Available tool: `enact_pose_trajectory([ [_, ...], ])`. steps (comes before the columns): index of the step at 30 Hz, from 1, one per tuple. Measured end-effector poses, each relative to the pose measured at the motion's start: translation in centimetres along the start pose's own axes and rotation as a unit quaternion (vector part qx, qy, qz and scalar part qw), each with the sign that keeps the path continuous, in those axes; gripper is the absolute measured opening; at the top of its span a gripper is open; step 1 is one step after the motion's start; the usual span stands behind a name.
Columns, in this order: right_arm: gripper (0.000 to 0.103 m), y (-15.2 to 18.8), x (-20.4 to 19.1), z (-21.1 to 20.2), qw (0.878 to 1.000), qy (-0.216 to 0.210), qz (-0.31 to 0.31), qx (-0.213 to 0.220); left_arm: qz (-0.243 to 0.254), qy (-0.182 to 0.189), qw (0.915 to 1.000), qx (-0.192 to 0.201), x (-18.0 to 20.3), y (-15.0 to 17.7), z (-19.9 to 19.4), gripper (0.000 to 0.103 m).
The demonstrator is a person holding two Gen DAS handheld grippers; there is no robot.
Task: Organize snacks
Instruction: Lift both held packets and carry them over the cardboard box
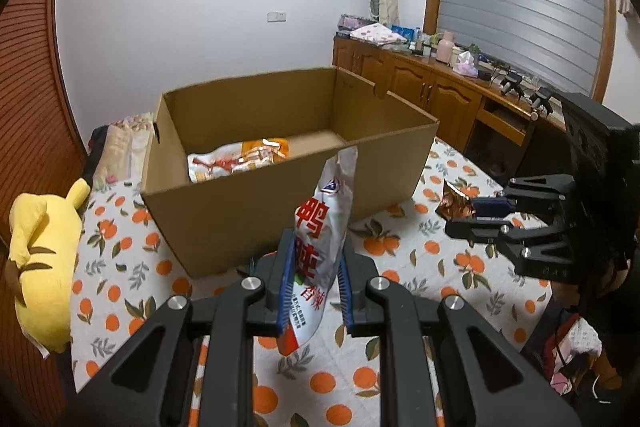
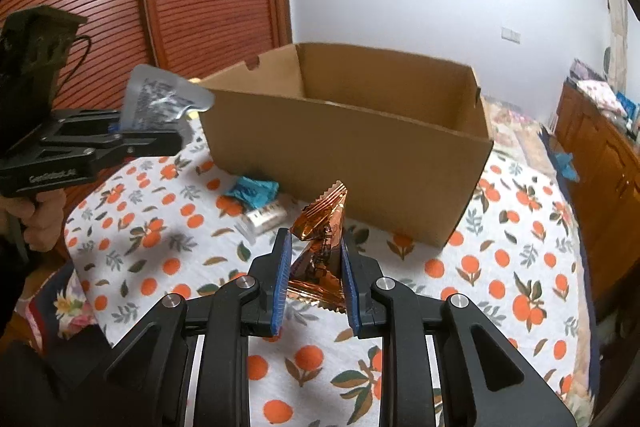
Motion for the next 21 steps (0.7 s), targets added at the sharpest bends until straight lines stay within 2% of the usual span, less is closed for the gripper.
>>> enact_pose_trajectory([
  [11,0.022,-3.5,-1.1,-1.5,0.999,-0.01,-0.023,0.031,0.006,0.0,0.9996,0.026,-0.7,-4.1,0.0,0.016],
  [21,0.022,-8.8,1.4,-0.7,0.997,-0.013,-0.033,0.063,0.005,-0.009,0.9995,0.029,-2.7,-8.2,3.8,0.017],
])
Point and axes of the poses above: each gripper's, at about its wrist camera, not at the fingertips, and z roughly the way its jaws point, x to its right, y to its underside, the point moved 6 cm from there along z, roughly the way its jaws point, and after that the axes turned 7 degrees about -y, right-handed, at the moved point
